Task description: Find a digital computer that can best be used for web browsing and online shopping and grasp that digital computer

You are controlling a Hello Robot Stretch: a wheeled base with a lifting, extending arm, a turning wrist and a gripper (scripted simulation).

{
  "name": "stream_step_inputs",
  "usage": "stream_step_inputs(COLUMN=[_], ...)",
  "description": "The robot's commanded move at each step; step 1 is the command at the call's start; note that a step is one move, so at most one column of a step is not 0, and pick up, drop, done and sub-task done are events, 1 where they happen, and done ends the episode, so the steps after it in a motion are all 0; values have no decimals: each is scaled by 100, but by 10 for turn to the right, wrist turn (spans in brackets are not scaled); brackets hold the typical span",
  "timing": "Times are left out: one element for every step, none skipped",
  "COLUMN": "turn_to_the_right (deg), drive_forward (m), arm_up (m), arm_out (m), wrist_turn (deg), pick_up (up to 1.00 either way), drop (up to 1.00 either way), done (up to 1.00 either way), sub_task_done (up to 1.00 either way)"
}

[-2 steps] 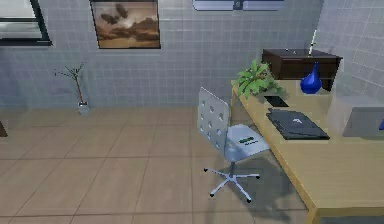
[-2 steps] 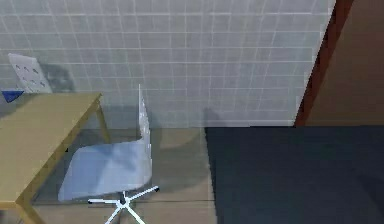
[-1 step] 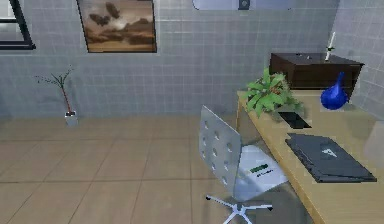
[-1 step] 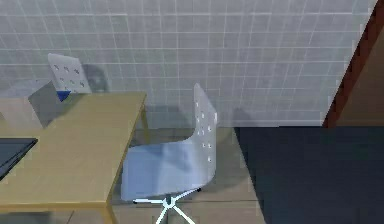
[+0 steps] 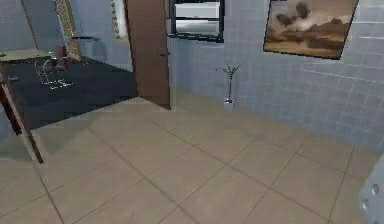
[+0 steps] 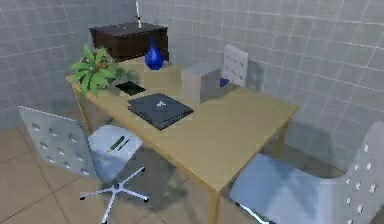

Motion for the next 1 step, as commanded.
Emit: stream_step_inputs(turn_to_the_right=[450], drive_forward=[0], arm_up=[0], arm_out=[0], wrist_turn=[0], pick_up=[0], drop=[0], done=[0], sub_task_done=[0])
